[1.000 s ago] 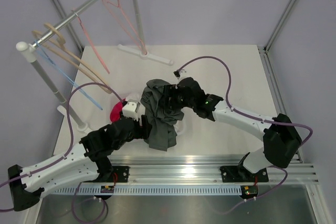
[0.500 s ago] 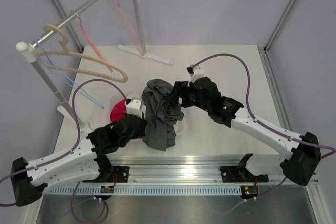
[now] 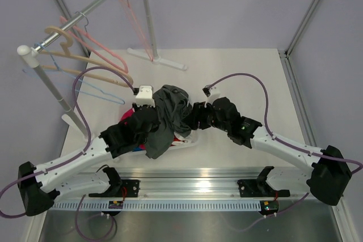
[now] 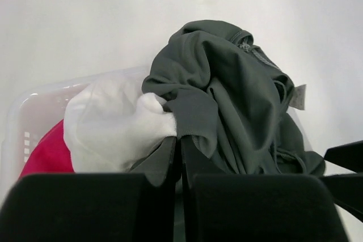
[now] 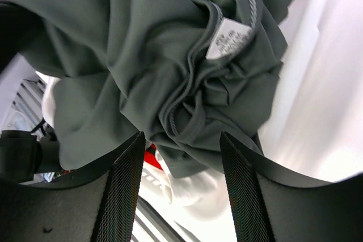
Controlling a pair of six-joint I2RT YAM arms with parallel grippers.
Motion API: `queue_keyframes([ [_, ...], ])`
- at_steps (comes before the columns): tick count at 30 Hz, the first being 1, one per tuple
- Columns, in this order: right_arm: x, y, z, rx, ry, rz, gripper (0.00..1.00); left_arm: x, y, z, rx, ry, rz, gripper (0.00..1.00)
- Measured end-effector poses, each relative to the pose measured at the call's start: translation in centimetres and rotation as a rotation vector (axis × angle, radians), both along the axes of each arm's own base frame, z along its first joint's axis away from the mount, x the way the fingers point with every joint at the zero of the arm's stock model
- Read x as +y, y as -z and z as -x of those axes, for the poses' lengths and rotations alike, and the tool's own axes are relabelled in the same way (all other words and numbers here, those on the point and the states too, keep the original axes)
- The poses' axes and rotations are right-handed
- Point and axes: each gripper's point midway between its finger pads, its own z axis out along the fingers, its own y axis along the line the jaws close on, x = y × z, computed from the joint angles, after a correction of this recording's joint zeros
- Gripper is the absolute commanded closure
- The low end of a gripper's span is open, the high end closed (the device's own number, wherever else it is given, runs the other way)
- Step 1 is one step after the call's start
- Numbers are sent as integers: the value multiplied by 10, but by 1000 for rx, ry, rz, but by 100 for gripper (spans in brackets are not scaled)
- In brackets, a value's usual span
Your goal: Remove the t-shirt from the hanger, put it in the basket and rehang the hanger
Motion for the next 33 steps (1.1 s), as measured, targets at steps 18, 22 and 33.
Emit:
queue_keyframes([
  [18,39,8,-1,5,-105,-28,88,19,22,-29,-43,-31,-9,17],
  [22,48,2,-4,-4,-111,-35,88,8,6,-20,-50,44,73,3],
  [33,65,33,-20,64,-90,17,90,9,49,43,165,218,154,14],
])
